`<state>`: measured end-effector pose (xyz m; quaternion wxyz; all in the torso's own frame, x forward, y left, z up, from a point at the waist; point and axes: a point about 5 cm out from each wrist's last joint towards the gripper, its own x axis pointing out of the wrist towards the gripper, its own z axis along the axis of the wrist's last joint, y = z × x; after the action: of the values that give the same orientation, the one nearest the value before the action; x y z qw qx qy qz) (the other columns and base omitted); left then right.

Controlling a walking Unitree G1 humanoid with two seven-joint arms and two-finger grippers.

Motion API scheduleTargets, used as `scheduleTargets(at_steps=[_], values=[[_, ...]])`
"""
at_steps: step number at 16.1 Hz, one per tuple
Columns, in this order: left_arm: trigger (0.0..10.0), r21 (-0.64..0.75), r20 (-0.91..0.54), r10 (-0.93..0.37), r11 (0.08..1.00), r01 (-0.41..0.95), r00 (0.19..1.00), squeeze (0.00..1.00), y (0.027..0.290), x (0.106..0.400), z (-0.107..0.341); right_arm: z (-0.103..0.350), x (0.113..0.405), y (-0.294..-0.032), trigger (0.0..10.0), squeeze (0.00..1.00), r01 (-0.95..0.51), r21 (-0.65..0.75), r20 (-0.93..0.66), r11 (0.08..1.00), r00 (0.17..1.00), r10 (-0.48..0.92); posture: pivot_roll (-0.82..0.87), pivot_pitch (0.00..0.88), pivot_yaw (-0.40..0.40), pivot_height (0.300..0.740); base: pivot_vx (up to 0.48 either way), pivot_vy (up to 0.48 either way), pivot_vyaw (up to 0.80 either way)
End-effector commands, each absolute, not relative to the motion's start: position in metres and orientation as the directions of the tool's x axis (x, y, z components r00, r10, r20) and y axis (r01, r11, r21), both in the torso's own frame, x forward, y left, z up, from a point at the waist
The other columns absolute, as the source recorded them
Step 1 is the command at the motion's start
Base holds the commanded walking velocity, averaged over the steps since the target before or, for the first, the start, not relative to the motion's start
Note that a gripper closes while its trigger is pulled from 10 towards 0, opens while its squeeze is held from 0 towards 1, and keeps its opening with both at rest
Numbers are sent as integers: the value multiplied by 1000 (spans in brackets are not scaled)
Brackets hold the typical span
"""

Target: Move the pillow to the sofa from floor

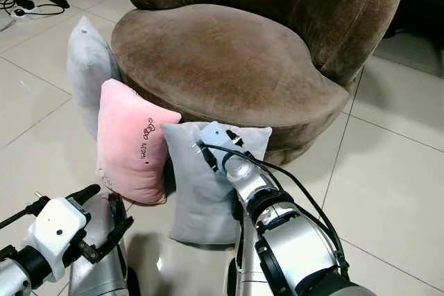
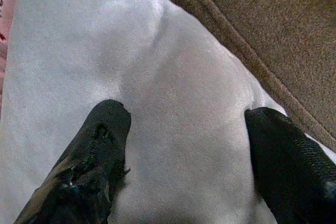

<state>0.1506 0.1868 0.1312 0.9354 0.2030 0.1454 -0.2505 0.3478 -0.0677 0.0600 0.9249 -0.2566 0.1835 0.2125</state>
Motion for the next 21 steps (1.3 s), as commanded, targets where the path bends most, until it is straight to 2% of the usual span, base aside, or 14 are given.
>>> scheduleTargets(at_steps=[1,11,19,21], values=[[10000,304,-381,-421,784,542,823,0,185,149,133,49,341,-70,0,0,-511,-395,-502,763,816,286,38,143,-37,415,0,0,0],[10000,281,-406,-451,766,578,795,0,184,146,128,50,341,-64,0,0,-519,-378,-505,767,810,299,40,134,-36,415,0,0,0],[10000,288,-415,-453,758,586,789,0,184,145,126,46,339,-69,0,0,-509,-357,-525,783,803,283,45,117,-38,415,0,0,0],[10000,293,-415,-452,755,586,790,0,184,146,125,41,336,-70,0,0,-506,-317,-542,802,790,285,47,106,-37,415,0,0,0]])
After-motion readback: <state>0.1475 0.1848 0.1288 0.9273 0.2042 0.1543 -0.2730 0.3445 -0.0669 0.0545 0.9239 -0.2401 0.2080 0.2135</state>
